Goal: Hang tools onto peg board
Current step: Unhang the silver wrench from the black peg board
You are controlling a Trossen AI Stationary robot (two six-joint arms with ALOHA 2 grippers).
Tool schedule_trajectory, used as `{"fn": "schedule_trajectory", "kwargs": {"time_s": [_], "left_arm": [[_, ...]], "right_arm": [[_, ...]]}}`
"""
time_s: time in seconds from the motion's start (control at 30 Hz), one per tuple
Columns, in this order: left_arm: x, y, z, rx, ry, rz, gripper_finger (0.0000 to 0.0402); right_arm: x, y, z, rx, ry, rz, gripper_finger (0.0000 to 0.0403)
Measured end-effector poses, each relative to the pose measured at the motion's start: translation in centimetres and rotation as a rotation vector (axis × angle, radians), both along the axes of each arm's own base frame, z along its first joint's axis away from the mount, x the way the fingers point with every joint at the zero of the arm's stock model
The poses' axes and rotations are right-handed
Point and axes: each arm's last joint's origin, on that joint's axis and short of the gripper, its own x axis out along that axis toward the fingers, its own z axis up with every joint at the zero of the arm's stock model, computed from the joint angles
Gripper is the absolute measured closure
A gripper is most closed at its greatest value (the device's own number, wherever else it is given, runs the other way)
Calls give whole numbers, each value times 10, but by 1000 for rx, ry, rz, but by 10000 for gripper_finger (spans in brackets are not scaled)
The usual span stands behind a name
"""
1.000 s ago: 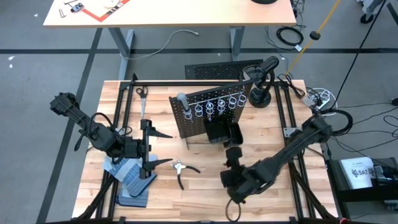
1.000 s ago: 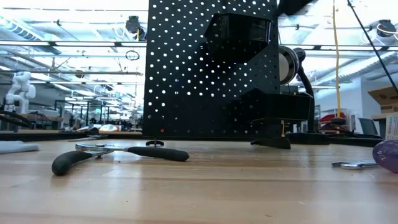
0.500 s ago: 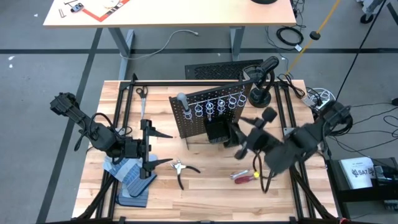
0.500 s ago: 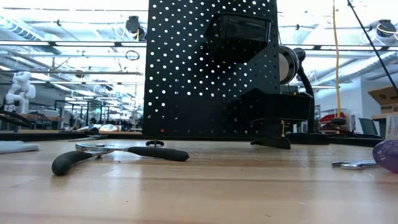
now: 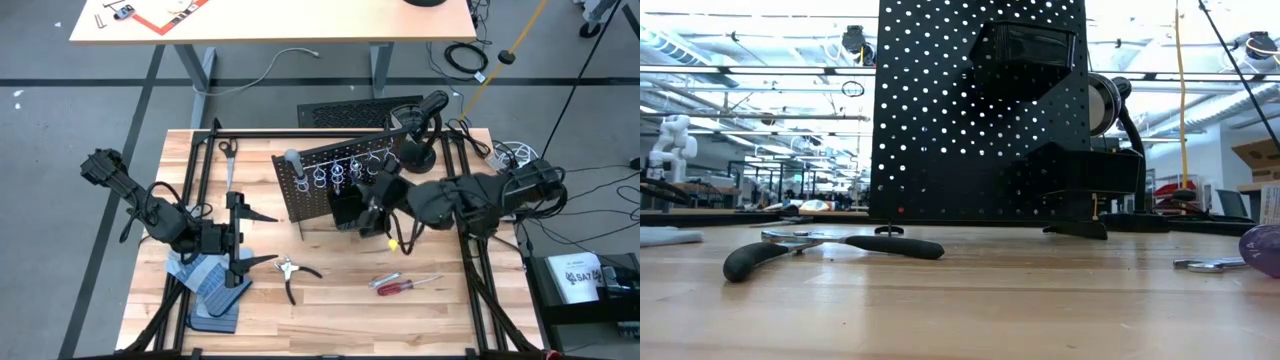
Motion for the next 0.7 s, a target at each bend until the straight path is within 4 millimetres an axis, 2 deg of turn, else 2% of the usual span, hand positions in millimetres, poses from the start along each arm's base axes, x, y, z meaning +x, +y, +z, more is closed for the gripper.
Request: {"fn": "schedule_trajectory", "kwargs": {"time_s": [0.17,0.47,0.57,0.7], "left_arm": [[0,0,0,0,0,0,68],[0,0,0,2,2,0,68],[0,0,0,2,2,0,68],[0,0,0,2,2,0,68]], "right_arm": [[3,-15,-2,33,-2,-43,264],[3,-24,-11,107,36,-44,265],[3,-25,-13,114,51,-38,280],[3,-24,-12,121,54,-7,320]]}}
